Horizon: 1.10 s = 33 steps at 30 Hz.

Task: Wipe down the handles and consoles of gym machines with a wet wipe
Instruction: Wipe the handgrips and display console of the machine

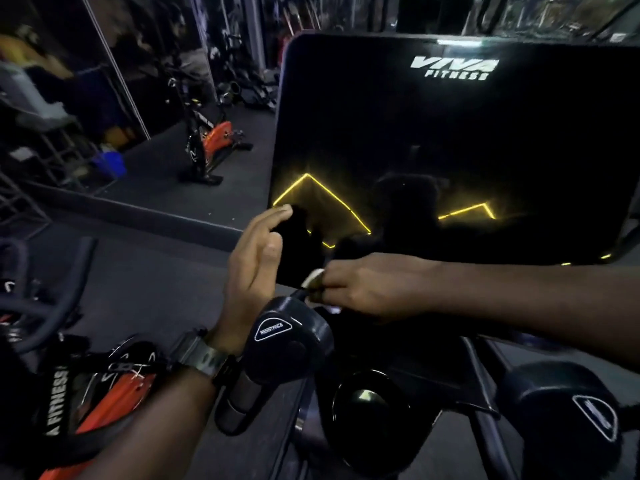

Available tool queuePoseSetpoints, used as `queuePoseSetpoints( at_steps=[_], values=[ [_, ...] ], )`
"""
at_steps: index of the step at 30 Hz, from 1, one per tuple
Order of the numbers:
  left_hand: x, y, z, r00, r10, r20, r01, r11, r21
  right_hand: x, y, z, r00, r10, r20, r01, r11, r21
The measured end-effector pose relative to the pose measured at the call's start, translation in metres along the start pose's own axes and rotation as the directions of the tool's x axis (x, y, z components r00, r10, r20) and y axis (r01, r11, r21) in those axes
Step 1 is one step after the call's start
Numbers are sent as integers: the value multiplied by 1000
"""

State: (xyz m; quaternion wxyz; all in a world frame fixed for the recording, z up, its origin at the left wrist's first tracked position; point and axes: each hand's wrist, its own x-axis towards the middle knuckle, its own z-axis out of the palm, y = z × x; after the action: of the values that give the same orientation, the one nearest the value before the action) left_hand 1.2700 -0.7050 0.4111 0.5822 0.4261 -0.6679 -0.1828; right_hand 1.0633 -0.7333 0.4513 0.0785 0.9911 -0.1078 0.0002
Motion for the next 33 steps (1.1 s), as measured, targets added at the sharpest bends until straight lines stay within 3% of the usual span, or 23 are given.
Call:
queuePoseSetpoints(
  at_steps=[2, 4, 9, 12, 16, 20, 25, 28, 30, 33],
  values=[
    [-1, -5, 0, 997, -53, -63, 49, 997, -58, 25, -5, 4, 993, -89, -81, 95, 993, 73],
    [-1, -9, 2, 981, -167, -97, 150, 975, -162, 32, -10, 8, 981, -176, -77, 183, 978, 100],
    [2, -10, 1, 931, -356, -80, 312, 890, -332, -16, -5, 2, 977, -156, 143, 169, 982, -84],
    [1, -7, 2, 924, -372, -91, 313, 871, -379, -13, 0, -5, 983, -119, 137, 134, 986, -102],
    [4, -10, -1, 926, -371, -61, 322, 866, -382, 48, 5, -8, 999, 33, 24, -31, 998, -51],
    [5, -8, -1, 922, -384, -59, 333, 860, -387, 63, 4, -17, 979, 163, 120, -136, 970, -202],
    [8, -7, 0, 914, -402, -64, 343, 846, -407, -19, 1, -12, 990, 38, 133, 17, 921, -390],
    [10, -8, 1, 912, -407, -59, 346, 836, -425, -68, 1, -21, 950, 47, 309, 84, 913, -399],
    [10, -9, 2, 913, -403, -62, 339, 836, -431, -64, 4, -25, 932, 63, 356, 95, 907, -410],
    [10, -9, 2, 915, -398, -62, 337, 842, -422, -27, 1, -12, 954, 69, 292, 61, 907, -416]
  ],
)
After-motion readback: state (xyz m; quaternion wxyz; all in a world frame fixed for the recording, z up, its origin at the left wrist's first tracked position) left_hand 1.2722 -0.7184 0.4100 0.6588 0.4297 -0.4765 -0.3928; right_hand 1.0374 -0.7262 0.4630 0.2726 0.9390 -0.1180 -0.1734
